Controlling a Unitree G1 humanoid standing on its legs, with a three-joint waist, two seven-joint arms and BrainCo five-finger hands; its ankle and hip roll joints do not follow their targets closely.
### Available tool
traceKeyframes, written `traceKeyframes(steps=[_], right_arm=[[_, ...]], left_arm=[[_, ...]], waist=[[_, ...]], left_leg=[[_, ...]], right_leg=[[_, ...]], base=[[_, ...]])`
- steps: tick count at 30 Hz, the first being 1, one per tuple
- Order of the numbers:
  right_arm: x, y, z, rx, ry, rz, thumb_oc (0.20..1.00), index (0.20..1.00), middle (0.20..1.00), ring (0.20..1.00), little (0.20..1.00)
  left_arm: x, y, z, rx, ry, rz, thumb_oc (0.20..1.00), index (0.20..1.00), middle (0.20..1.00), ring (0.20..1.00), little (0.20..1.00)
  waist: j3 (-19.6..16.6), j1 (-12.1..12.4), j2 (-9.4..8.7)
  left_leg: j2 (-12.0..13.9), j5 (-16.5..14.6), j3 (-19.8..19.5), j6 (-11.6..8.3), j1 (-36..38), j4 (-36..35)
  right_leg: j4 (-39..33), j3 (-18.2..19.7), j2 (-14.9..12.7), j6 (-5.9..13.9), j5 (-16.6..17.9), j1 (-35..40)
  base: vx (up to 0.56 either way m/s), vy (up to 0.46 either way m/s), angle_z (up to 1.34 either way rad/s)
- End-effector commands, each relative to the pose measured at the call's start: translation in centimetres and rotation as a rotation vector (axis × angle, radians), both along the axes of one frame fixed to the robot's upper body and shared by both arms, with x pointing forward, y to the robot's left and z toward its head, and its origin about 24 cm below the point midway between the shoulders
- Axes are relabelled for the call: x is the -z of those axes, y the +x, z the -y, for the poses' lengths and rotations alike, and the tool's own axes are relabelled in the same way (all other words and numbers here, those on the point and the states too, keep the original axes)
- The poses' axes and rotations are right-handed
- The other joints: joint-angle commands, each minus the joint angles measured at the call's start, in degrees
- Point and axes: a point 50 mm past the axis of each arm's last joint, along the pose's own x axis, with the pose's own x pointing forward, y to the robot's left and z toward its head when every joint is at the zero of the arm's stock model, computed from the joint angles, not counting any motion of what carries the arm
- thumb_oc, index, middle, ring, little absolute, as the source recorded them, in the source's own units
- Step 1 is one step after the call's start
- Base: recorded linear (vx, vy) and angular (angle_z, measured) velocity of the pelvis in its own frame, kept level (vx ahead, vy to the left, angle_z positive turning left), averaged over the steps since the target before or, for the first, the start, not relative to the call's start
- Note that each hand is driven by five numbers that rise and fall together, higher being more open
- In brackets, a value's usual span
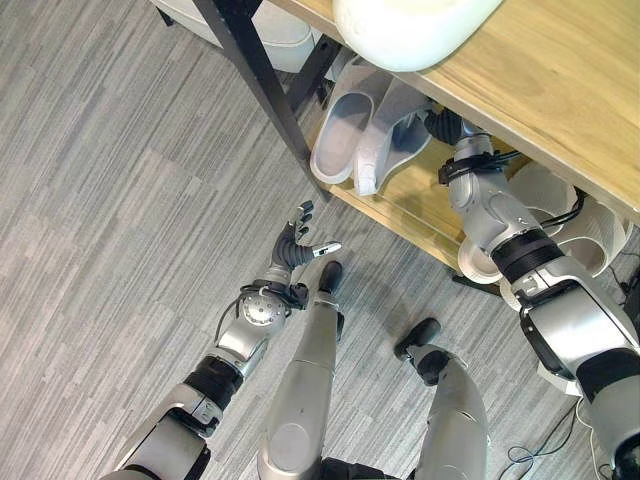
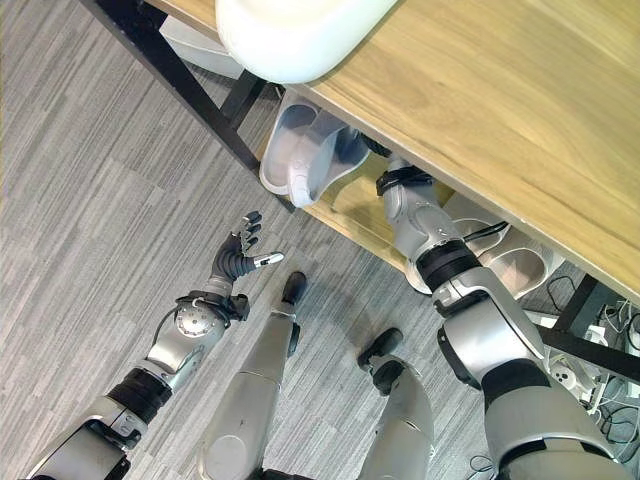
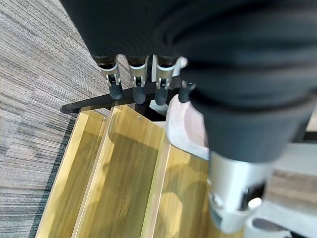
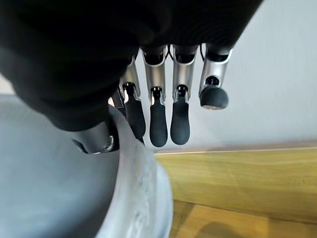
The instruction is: Arrange the slippers neatly on the shoe rack.
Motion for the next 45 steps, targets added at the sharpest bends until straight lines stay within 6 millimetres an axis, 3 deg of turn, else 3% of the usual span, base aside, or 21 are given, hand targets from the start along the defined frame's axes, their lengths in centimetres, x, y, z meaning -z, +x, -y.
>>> traceKeyframes(steps=[1,6,14,23,24,25,33,38,42,45], right_arm=[[-0.2,-0.3,1.2,0.035,0.054,0.069,0.2,0.2,0.2,0.2,0.2],[0.2,-0.7,1.9,0.054,0.122,0.098,0.2,0.2,0.2,0.2,0.2],[-2.7,-1.3,4.9,0.154,0.014,0.194,0.2,0.2,0.2,0.2,0.2],[-3.2,-0.7,4.8,0.19,-0.107,0.153,0.2,0.2,0.2,0.2,0.2],[-3.0,-0.3,4.6,0.204,-0.124,0.128,0.253,0.253,0.253,0.253,0.253],[-3.0,-0.1,4.4,0.216,-0.137,0.109,1.0,1.0,1.0,1.0,1.0],[-2.5,1.6,1.3,0.219,-0.174,0.002,1.0,1.0,1.0,1.0,1.0],[-1.9,1.9,1.1,0.232,-0.156,-0.04,1.0,1.0,1.0,1.0,1.0],[-1.9,1.7,1.2,0.187,0.013,-0.016,1.0,1.0,1.0,1.0,1.0],[-1.6,0.9,2.1,0.103,0.393,0.067,1.0,1.0,1.0,1.0,1.0]], left_arm=[[-0.4,-0.5,0.7,0.014,-0.019,0.053,1.0,1.0,1.0,1.0,1.0],[-0.4,-0.5,0.6,-0.006,-0.031,0.056,1.0,1.0,1.0,1.0,1.0],[0.0,-0.7,0.4,0.005,-0.006,0.04,1.0,1.0,1.0,1.0,1.0],[0.0,-0.6,0.5,0.022,0.002,0.038,1.0,1.0,1.0,1.0,1.0],[0.1,-0.7,0.5,0.027,0.002,0.034,1.0,1.0,1.0,1.0,1.0],[0.1,-0.7,0.5,0.028,0.006,0.032,1.0,1.0,1.0,1.0,1.0],[-0.1,-0.5,0.5,0.025,0.005,0.035,1.0,1.0,1.0,1.0,1.0],[0.0,-0.5,0.4,0.019,0.004,0.027,1.0,1.0,1.0,1.0,1.0],[0.0,-0.5,0.4,0.008,-0.005,0.028,1.0,1.0,1.0,1.0,1.0],[-0.2,-0.3,0.4,-0.023,-0.018,0.029,1.0,1.0,1.0,1.0,1.0]], waist=[[-3.3,0.6,-0.46],[-3.0,-0.9,-0.46],[-2.9,-1.5,-1.44],[-2.3,-1.1,-1.98],[-2.2,-0.8,-1.89],[-2.1,-0.5,-1.82],[-1.7,1.3,-1.08],[-1.3,1.4,-0.91],[-1.1,0.8,-0.9],[-1.1,-0.3,-1.01]], left_leg=[[-1.0,-8.5,1.6,2.76,1.6,0.1],[-0.9,-8.5,2.4,2.89,2.7,-0.9],[-0.8,-8.2,2.3,2.83,2.8,-2.2],[-0.8,-8.0,2.0,2.54,2.3,-2.4],[-0.8,-7.9,1.8,2.51,2.2,-2.4],[-0.9,-7.8,1.8,2.5,2.1,-2.4],[-1.6,-7.1,1.3,2.42,3.0,-4.0],[-1.9,-6.8,1.4,2.45,3.5,-4.5],[-1.7,-6.7,1.7,2.51,4.1,-5.1],[-1.6,-6.8,2.3,2.77,4.9,-5.5]], right_leg=[[-0.3,0.3,-0.1,5.75,-1.0,3.9],[-1.1,1.2,0.2,5.56,-0.8,3.8],[-1.9,0.9,0.4,5.78,-0.2,3.6],[-2.0,0.2,0.5,5.9,0.1,3.4],[-1.9,0.1,0.5,5.91,0.0,3.3],[-1.9,0.1,0.5,5.92,0.0,3.2],[-3.0,-0.8,0.5,6.03,0.5,4.3],[-3.1,-0.6,0.7,5.97,0.7,4.5],[-3.3,-0.2,0.8,5.92,0.9,4.5],[-3.5,0.5,1.0,5.84,1.1,4.6]], base=[[0.0,0.0,0.0],[0.0,0.049,-0.05],[0.0,0.012,-0.02],[0.01,-0.013,0.04],[0.01,-0.012,0.05],[0.0,0.0,0.0],[0.01,-0.006,0.05],[0.01,0.002,0.07],[0.0,0.004,-0.01],[0.0,0.023,-0.05]])
